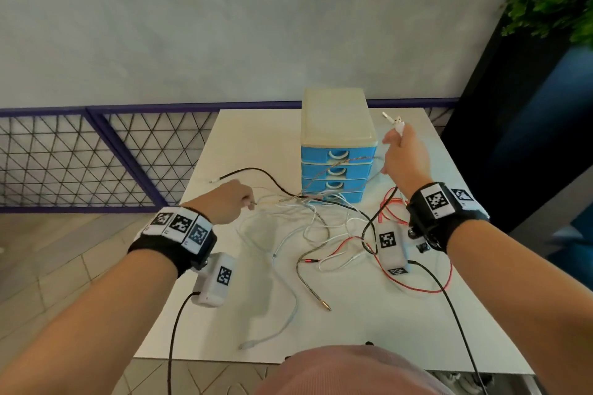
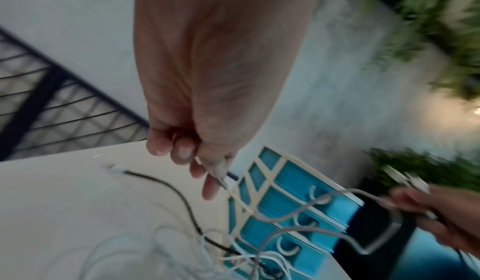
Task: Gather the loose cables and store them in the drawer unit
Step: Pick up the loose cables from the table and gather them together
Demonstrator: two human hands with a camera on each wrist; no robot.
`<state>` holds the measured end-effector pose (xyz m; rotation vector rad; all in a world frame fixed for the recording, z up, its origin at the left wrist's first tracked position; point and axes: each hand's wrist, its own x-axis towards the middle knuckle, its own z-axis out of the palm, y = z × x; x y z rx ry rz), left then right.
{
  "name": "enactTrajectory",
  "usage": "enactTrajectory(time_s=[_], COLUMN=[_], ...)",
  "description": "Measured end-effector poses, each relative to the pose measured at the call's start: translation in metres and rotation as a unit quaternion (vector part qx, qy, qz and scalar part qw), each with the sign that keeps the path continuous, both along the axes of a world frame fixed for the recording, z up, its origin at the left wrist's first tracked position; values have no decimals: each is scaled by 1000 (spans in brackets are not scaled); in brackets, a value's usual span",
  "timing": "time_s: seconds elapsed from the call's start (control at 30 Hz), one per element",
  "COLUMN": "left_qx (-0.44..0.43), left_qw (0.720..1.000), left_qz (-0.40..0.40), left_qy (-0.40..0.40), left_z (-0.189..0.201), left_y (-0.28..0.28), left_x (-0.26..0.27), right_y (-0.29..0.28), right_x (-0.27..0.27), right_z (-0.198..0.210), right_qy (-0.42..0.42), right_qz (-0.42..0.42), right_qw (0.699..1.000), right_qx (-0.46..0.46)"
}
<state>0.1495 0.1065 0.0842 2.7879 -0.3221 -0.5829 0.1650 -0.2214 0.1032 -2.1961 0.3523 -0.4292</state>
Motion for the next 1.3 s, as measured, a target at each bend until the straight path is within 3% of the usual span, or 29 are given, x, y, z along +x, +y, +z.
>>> enactTrajectory(time_s=[0.1, 0.2, 0.33, 0.4, 0.5, 0.57, 0.67, 0.77, 0.87, 1.0, 1.2, 1.3], left_qx=[25, -115, -336, -354, -375, -316, -157, 9, 160, 144, 52, -18], left_qw=[992, 972, 919, 904, 892, 922, 984, 975, 948, 953, 969, 982], left_qz=[-72, -85, -20, 1, 51, 61, -72, -165, -209, -222, -166, -174], left_qy=[-99, -188, -205, -238, -246, -214, -54, 149, 180, 146, 178, 66], left_z=[22, 56, 85, 87, 74, 50, -6, -54, -89, -105, -75, -31], left_y=[-26, -59, -91, -96, -93, -82, -56, -36, -20, -9, -18, -39], left_x=[8, 1, -11, -14, -19, -26, -44, -76, -109, -126, -98, -72], right_y=[13, 41, 75, 83, 83, 79, 74, 72, 73, 69, 69, 70], right_x=[-2, -11, -26, -32, -35, -35, -38, -41, -45, -47, -47, -49], right_z=[17, 34, 41, 40, 34, 28, 23, 23, 23, 21, 17, 14], right_qy=[-49, -36, 25, 52, 92, 100, 119, 138, 138, 140, 148, 153], right_qz=[44, 164, 314, 337, 296, 283, 284, 273, 276, 277, 278, 307], right_qw=[998, 980, 927, 904, 919, 925, 928, 933, 934, 930, 932, 919], right_qx=[-3, 108, 205, 257, 244, 233, 209, 190, 181, 197, 179, 193])
